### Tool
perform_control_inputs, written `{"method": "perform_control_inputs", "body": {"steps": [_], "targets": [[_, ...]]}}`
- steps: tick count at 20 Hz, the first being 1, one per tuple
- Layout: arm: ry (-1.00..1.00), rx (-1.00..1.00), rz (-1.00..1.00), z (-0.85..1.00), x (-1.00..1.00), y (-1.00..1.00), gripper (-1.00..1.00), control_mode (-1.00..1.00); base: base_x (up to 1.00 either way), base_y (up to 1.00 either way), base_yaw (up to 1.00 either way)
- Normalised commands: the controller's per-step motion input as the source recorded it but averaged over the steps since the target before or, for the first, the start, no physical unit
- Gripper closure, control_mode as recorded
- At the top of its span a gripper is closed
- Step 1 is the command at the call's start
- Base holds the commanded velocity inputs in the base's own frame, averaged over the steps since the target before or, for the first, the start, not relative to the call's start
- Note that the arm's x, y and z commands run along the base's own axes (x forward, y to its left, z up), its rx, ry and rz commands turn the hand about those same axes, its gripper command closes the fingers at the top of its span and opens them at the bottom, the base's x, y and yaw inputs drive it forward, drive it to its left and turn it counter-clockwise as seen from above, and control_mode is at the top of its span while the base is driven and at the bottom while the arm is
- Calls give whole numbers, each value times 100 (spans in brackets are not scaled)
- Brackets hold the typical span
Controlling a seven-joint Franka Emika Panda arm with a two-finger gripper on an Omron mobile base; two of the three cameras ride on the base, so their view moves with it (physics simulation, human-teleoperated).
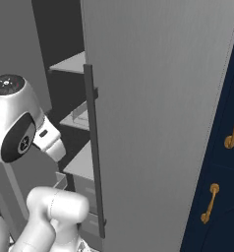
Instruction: Take the meat container that has the shrimp and place it on the second highest rack of the freezer. Then take the vegetable container that has the cucumber and corn and place it on the highest rack of the freezer.
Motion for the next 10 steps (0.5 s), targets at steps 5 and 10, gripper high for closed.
{"method": "perform_control_inputs", "body": {"steps": [5,10], "targets": [[-2,-2,21,0,-41,-4,-100,-100,0,0,0],[0,-2,0,0,-19,0,-100,100,-39,0,0]]}}
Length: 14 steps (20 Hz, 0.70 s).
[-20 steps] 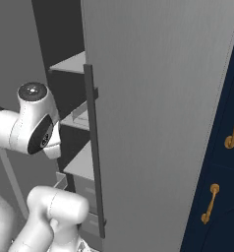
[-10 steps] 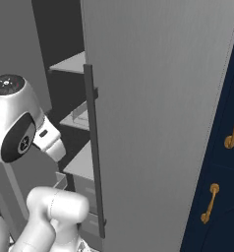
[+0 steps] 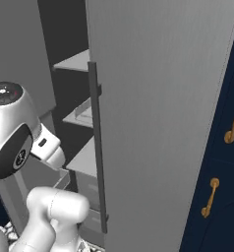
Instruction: Take the meat container that has the shrimp and place it on the second highest rack of the freezer. Then take the vegetable container that has the cucumber and corn and place it on the highest rack of the freezer.
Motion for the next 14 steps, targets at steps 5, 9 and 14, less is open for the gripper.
{"method": "perform_control_inputs", "body": {"steps": [5,9,14], "targets": [[0,0,0,0,0,0,-100,100,-100,38,0],[0,0,0,0,0,0,-100,100,-55,99,0],[0,0,0,0,0,0,-100,100,23,100,-2]]}}
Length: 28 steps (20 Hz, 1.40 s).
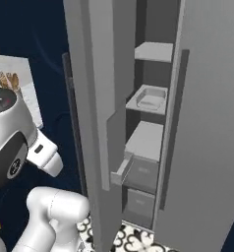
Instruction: Take the meat container that has the shrimp and place it on the second highest rack of the freezer. Then take the vegetable container that has the cucumber and corn and place it on the highest rack of the freezer.
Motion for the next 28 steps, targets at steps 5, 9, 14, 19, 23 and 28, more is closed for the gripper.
{"method": "perform_control_inputs", "body": {"steps": [5,9,14,19,23,28], "targets": [[0,0,0,0,0,0,-100,100,56,96,-3],[0,0,0,0,0,0,-100,100,92,77,-2],[0,-1,1,0,10,16,-100,-100,75,40,0],[0,-4,4,-35,58,90,-100,-100,0,0,0],[0,-1,2,-58,70,100,-100,-100,0,0,0],[0,0,4,-79,74,80,-100,-100,0,0,0]]}}
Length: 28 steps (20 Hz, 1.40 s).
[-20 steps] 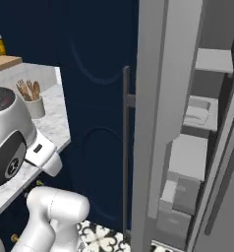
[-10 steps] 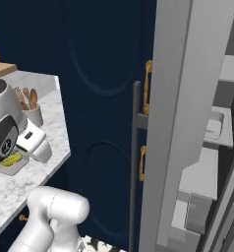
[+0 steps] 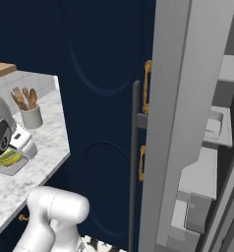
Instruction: Take the meat container that has the shrimp and place it on the second highest rack of the freezer. Then take the vegetable container that has the cucumber and corn and place it on the highest rack of the freezer.
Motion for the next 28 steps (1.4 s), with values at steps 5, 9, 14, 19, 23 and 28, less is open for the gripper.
{"method": "perform_control_inputs", "body": {"steps": [5,9,14,19,23,28], "targets": [[0,0,6,-88,57,73,-100,-100,0,0,0],[0,0,6,-70,49,69,-100,-100,0,0,0],[0,0,3,-43,39,56,-100,-100,0,0,0],[1,0,1,-36,22,42,-100,-100,0,0,0],[4,0,0,-23,29,31,-100,-100,0,0,0],[14,0,0,-13,46,16,-100,-100,0,0,0]]}}
